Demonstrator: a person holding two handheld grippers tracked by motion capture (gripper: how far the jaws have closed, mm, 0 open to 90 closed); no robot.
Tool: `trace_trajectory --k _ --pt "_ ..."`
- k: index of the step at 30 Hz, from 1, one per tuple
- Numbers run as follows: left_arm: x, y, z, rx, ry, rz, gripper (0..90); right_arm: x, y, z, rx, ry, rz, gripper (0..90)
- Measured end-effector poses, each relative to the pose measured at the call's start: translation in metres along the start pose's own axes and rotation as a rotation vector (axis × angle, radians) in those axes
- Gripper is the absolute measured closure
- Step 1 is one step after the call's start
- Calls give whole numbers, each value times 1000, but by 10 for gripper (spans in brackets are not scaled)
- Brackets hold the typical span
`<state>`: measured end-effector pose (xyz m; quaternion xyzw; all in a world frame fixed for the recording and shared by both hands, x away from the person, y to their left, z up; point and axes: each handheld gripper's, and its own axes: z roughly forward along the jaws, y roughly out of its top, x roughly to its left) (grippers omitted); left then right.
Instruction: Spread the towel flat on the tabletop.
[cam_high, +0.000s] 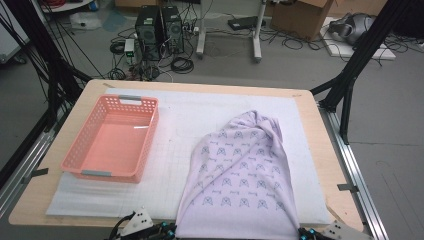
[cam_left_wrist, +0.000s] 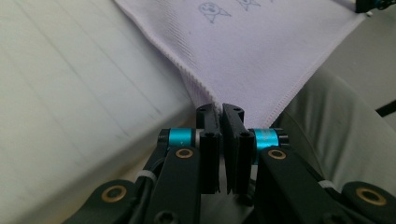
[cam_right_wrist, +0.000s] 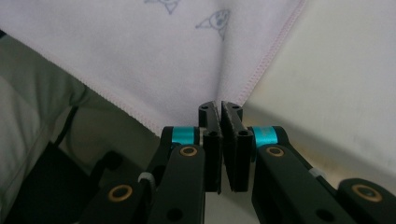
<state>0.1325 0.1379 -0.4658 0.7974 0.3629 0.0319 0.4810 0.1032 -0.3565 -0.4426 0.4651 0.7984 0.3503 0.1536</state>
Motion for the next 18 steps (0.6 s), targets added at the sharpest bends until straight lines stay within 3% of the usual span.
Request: trace_trajectory --k 1,2,3,6,10,18 --pt "-2 0 0 -10 -1 10 821 1 -3 -3 7 2 -3 858" --pt "-2 2 1 -25 14 13 730 1 -4 -4 -2 2 0 825" --pt "0 5 1 -38 29 7 606 0 -3 -5 -25 -6 5 726" --pt "9 13 1 -88 79 16 501 -4 8 -6 -103 -39 30 611" --pt "23 26 4 -134 113 -2 464 -13 22 7 -132 -84 55 556" --pt "46 55 22 -160 110 14 447 -32 48 41 -99 -117 47 514"
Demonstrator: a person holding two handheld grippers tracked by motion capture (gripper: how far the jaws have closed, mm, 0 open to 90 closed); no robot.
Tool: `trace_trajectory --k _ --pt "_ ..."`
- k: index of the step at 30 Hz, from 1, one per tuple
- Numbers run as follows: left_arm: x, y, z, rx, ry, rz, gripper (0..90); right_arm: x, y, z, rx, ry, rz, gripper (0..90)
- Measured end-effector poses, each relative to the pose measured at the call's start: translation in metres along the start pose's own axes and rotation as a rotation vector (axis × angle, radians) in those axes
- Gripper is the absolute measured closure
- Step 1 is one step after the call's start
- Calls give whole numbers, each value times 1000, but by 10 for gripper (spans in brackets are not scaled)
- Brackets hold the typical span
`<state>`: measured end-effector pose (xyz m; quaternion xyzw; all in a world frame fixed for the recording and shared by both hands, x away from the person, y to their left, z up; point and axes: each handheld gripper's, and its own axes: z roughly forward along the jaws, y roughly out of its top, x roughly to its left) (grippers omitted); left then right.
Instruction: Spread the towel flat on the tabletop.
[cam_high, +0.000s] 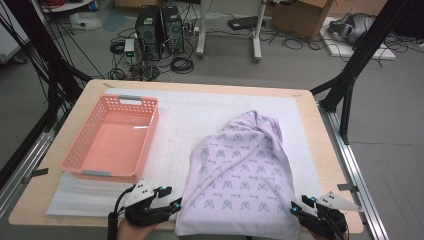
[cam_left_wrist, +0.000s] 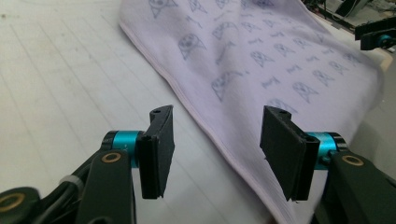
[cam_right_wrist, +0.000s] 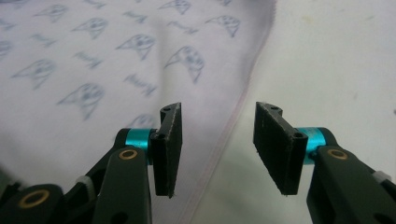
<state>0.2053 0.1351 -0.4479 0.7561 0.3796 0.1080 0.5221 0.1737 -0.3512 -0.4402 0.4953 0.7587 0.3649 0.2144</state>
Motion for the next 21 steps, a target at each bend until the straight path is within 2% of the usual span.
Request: trace_trajectory --k 4,9,12,14,15,16,17,21 --pt "14 12 12 -1 16 12 446 -12 14 23 10 -12 12 501" --pt "35 24 24 0 17 -11 446 -21 34 52 19 -23 2 497" --pt "43 29 30 7 12 -23 442 -25 46 67 18 -32 10 493" --pt "45 30 33 9 15 -25 441 -28 53 76 14 -26 16 550" --pt "46 30 34 13 9 -30 441 -28 54 78 15 -18 15 622" --pt "46 30 35 14 8 -29 441 -29 55 78 16 3 14 752" --pt "46 30 36 17 13 -26 440 -29 55 77 18 29 12 833" --pt "44 29 36 21 17 -23 439 -27 45 58 63 58 -28 863"
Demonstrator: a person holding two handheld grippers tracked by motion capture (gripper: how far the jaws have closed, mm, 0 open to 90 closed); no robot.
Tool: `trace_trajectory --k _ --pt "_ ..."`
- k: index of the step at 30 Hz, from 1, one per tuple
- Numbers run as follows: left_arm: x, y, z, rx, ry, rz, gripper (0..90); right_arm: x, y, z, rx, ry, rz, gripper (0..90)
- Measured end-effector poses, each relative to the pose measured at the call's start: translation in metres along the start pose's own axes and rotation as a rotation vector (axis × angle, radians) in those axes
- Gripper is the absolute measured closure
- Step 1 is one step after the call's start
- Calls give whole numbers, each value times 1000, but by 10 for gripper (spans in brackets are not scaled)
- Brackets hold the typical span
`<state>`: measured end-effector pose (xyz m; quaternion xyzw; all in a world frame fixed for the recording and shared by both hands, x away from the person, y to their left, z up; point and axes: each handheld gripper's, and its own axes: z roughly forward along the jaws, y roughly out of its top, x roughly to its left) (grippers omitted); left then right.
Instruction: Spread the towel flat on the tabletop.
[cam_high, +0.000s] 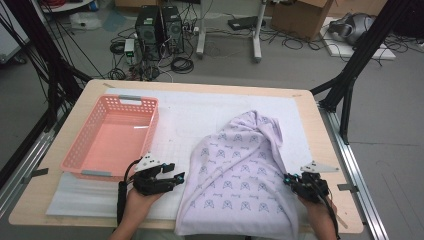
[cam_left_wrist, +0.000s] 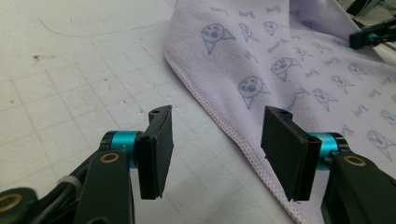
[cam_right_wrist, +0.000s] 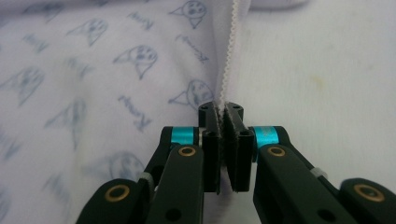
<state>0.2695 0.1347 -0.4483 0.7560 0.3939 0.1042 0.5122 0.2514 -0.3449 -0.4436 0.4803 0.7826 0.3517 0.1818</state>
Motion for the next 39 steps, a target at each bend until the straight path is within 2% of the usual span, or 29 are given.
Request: trace_trajectory --k 4,7,9,10,12,14,16,18,20,21,22,23,24,25,26,27,29,33,37,39 --pt "-3 -1 0 2 7 -6 439 -6 -24 -27 15 42 13 865" --pt "-2 0 3 4 16 -23 439 -16 -33 -39 24 64 35 853" --pt "1 3 9 8 18 -40 439 -21 -31 -38 23 74 29 728" --pt "3 6 14 9 16 -44 437 -24 -28 -37 21 73 28 710" --pt "5 13 23 5 18 -51 434 -27 -21 -36 -21 57 39 636" --pt "5 20 34 28 21 -43 426 -26 -15 -33 -75 36 63 580" --pt "3 26 44 30 5 -46 414 -23 -11 -27 -104 19 89 557" --pt "0 33 55 76 -13 -38 400 -16 -7 -22 -97 7 63 537" --pt "-5 35 66 67 -39 -32 397 -11 -1 -20 -91 -2 34 523" --pt "-7 34 73 80 -34 -32 403 -9 2 -19 -96 -7 30 509" --pt "-9 33 80 116 -27 -26 403 -8 6 -17 -101 -10 31 509" --pt "-12 35 83 144 0 6 424 -8 9 -16 -109 -12 33 504" --pt "-16 35 84 151 2 41 478 -7 13 -13 -114 -14 31 503" --pt "-21 35 85 167 26 82 623 -6 17 -11 -117 -16 25 503" --pt "-25 35 84 181 53 136 696 -5 20 -7 -115 -22 15 504" --pt "-26 36 82 197 29 139 847 -4 24 -4 -109 -21 7 506" --pt "-27 35 73 222 20 143 860 0 31 2 -101 -21 -8 515" --pt "-28 16 41 187 -17 114 862 8 42 12 -89 -7 -42 532" --pt "-30 -2 10 176 -30 136 862 20 53 25 -71 8 -82 547" --pt "-32 -8 -3 173 -40 149 861 27 59 33 -67 30 -99 564"
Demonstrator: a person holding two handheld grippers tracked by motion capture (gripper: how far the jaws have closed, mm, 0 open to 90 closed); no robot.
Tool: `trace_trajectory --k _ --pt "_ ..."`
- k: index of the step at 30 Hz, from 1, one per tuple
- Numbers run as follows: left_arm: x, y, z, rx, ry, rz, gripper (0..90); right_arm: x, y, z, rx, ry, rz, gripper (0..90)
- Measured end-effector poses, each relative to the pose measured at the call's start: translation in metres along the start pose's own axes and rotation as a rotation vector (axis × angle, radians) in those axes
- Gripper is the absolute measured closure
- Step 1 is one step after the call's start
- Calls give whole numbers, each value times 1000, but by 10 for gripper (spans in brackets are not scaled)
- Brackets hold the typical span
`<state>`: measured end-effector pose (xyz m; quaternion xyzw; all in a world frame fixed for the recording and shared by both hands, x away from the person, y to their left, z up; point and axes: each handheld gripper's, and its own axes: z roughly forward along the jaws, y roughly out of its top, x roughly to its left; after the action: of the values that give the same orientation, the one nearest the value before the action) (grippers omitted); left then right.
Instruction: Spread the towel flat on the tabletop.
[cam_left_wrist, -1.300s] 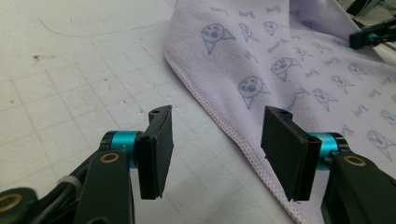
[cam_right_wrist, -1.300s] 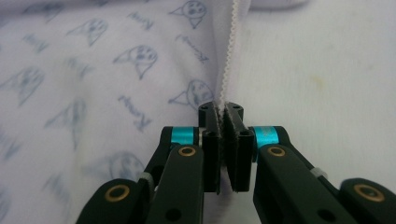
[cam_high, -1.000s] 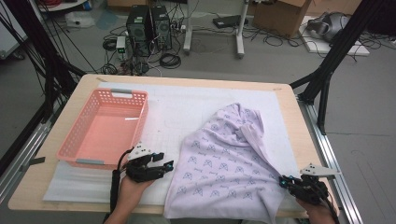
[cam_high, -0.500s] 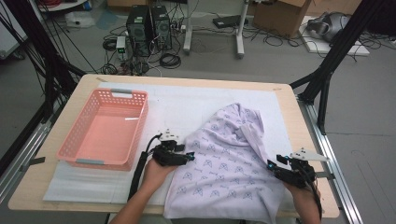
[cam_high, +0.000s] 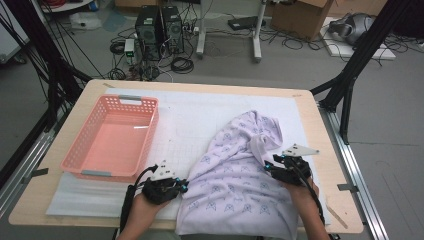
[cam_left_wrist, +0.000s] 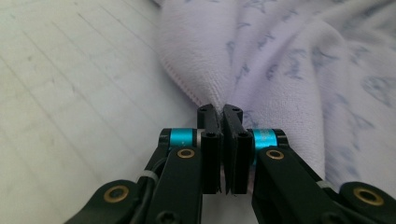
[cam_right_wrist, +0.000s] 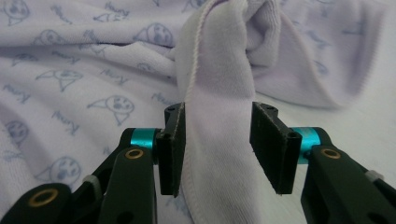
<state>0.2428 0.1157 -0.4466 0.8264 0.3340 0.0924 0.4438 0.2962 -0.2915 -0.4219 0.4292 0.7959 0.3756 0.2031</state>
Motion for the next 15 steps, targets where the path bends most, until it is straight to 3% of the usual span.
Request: trace_trajectory --k 4,7,9,10,12,15 --pt "-3 -13 -14 -13 -10 -8 861 17 11 22 16 79 -31 602" --pt "-2 -17 -16 -18 -19 -24 861 30 15 40 45 62 -72 610" --pt "-2 -18 -15 -22 -21 -26 860 32 14 47 84 52 -98 739" --pt "-2 -18 -15 -23 -22 -26 860 31 15 45 84 49 -97 826" --pt "-2 -19 -15 -29 -27 -32 858 26 14 38 98 5 -111 849" --pt "-1 -19 -14 -33 -38 -34 853 9 1 17 113 -36 -67 855"
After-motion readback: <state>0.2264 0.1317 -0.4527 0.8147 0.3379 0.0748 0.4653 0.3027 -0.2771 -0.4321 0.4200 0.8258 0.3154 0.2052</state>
